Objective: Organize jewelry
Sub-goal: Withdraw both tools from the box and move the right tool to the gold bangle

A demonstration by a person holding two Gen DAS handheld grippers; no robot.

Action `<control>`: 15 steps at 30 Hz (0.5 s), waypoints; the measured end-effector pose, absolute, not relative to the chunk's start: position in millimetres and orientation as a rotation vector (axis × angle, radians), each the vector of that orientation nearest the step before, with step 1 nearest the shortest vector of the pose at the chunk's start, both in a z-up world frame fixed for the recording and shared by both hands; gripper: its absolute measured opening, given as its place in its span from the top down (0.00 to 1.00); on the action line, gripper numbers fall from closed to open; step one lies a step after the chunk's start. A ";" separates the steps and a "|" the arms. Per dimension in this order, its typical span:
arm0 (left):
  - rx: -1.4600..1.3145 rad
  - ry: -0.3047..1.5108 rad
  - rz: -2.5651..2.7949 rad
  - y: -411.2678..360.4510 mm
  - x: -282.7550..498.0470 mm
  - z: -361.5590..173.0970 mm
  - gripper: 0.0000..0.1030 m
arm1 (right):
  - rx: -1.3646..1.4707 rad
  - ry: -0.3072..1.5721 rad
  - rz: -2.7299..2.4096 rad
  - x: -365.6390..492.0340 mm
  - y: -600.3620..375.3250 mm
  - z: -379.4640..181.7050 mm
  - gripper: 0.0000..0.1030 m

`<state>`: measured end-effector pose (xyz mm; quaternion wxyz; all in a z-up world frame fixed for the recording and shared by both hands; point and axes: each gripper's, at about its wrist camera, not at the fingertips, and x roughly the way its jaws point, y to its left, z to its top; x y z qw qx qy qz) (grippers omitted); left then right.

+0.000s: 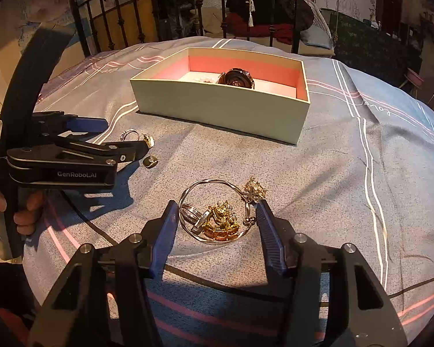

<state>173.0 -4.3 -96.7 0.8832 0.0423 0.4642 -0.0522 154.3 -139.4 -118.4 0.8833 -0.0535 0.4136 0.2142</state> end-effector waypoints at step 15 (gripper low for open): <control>0.105 0.937 -0.170 -12.3 170.1 -91.9 0.68 | -0.053 0.812 0.471 151.5 -147.1 -106.0 0.47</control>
